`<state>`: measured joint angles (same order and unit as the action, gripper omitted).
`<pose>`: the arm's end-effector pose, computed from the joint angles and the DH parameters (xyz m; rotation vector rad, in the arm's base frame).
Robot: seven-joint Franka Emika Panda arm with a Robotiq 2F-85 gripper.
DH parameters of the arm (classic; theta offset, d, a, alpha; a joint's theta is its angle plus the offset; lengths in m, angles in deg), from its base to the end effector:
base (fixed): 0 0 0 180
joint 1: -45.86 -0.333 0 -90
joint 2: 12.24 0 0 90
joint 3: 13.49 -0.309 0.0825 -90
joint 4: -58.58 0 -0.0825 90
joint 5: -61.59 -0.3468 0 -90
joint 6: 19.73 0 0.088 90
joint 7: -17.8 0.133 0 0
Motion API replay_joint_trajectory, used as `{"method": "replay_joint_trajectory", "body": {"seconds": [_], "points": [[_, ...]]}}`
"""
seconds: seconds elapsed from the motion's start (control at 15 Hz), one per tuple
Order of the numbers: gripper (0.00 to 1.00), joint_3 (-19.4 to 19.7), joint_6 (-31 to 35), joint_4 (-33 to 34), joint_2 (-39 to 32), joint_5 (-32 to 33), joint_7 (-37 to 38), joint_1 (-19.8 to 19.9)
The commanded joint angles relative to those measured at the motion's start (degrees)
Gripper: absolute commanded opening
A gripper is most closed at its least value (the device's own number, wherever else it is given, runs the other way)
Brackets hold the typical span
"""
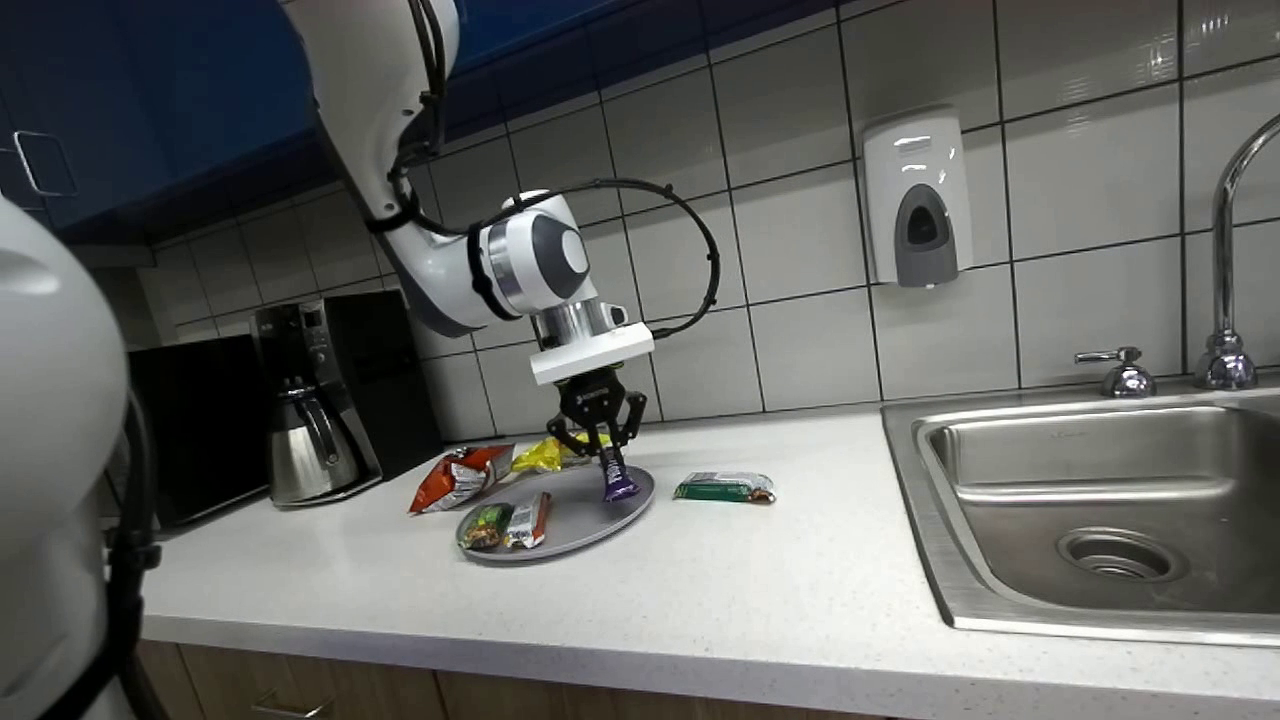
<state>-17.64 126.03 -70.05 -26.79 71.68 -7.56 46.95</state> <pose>0.5246 0.0279 0.2546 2.8964 0.9545 0.0451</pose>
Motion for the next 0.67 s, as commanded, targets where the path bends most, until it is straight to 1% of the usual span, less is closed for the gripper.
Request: {"method": "replay_joint_trajectory", "body": {"seconds": [0.0, 0.4, 0.6], "points": [[0.04, -1.3, -3.3, 1.7, 0.1, -1.3, -0.9, -0.8], [0.04, -2.4, -4.4, 1.8, -0.7, -1.2, -0.1, -2.6], [0.04, -2.8, -4.6, 2.0, -1.2, -1.7, -0.4, -2.8]]}}
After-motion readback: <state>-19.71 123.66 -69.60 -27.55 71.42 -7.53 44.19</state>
